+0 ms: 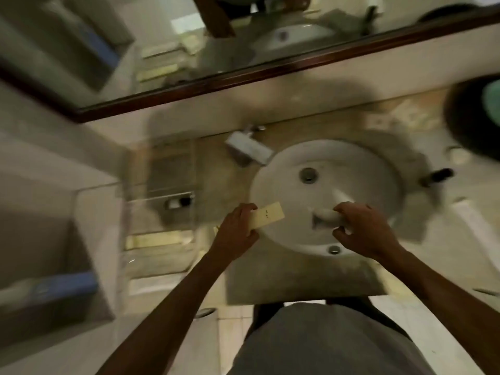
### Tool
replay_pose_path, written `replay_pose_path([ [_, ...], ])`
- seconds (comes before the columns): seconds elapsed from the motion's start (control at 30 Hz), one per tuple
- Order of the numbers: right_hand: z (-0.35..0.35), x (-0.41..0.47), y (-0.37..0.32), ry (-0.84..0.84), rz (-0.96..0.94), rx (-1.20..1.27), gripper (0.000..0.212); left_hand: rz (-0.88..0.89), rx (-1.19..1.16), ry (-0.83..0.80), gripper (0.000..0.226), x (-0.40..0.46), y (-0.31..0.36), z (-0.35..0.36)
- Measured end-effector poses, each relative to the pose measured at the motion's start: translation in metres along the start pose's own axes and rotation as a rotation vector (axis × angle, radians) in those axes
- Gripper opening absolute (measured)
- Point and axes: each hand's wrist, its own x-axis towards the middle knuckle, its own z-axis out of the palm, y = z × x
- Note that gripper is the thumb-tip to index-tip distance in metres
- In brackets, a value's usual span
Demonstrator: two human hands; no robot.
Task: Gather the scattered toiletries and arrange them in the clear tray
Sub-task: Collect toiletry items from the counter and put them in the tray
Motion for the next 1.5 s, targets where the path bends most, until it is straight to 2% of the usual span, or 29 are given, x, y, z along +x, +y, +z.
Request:
replay_pose_path([
  [0.13,0.056,0.034,-0.117,0.017,-0.128,0.056,0.034,-0.242,0.156,0.031,0.059,-0.059,-0.157,-0.084],
  [0.2,0.079,0.044,-0.158,-0.018,-0.181,0.043,0.034,-0.353,0.233,-0.004,0.057,-0.068,-0.22,-0.115],
  [0.3,0.103,0.056,-0.205,-0.096,-0.211,0.029,0.032,-0.276,0.321,-0.153,0.06,-0.059,-0.264,-0.133],
  [0.37,0.11,0.059,-0.225,-0.104,-0.212,0.028,0.032,-0.2,0.343,-0.214,0.058,-0.05,-0.268,-0.13],
  [0.47,0.117,0.064,-0.244,-0.133,-0.21,0.001,0.035,-0.197,0.389,-0.292,0.058,-0.044,-0.286,-0.125],
  [0.53,0.119,0.07,-0.254,-0.167,-0.202,-0.015,0.037,-0.187,0.363,-0.281,0.06,-0.049,-0.297,-0.123],
  [0.67,0.125,0.095,-0.293,-0.166,-0.178,0.029,0.032,-0.162,0.198,-0.079,0.055,-0.063,-0.304,-0.117],
  [0.77,0.138,0.127,-0.339,-0.117,-0.229,0.029,0.032,-0.119,0.106,0.011,0.049,-0.07,-0.3,-0.104],
  [0.83,0.15,0.148,-0.365,-0.088,-0.248,0.002,0.029,-0.134,0.102,0.06,0.055,-0.075,-0.295,-0.096],
  [0.93,0.167,0.17,-0.389,-0.062,-0.221,-0.038,0.025,-0.236,0.081,0.175,0.058,-0.081,-0.286,-0.091],
  [1.03,0.18,0.181,-0.401,-0.095,-0.22,-0.059,0.029,-0.277,0.151,0.163,0.046,-0.084,-0.289,-0.089],
  [1.17,0.205,0.19,-0.422,-0.109,-0.318,-0.079,0.036,-0.459,0.009,0.272,0.035,-0.097,-0.291,-0.089],
  [1.3,0.225,0.197,-0.436,-0.182,-0.377,-0.166,0.061,-0.631,-0.106,0.474,0.016,-0.119,-0.289,-0.093],
  [1.4,0.224,0.19,-0.425,-0.077,-0.375,-0.106,0.067,-0.608,-0.049,0.532,0.013,-0.124,-0.29,-0.093],
  [1.5,0.218,0.172,-0.402,0.024,-0.414,-0.078,0.055,-0.434,0.044,0.549,0.018,-0.104,-0.29,-0.092],
])
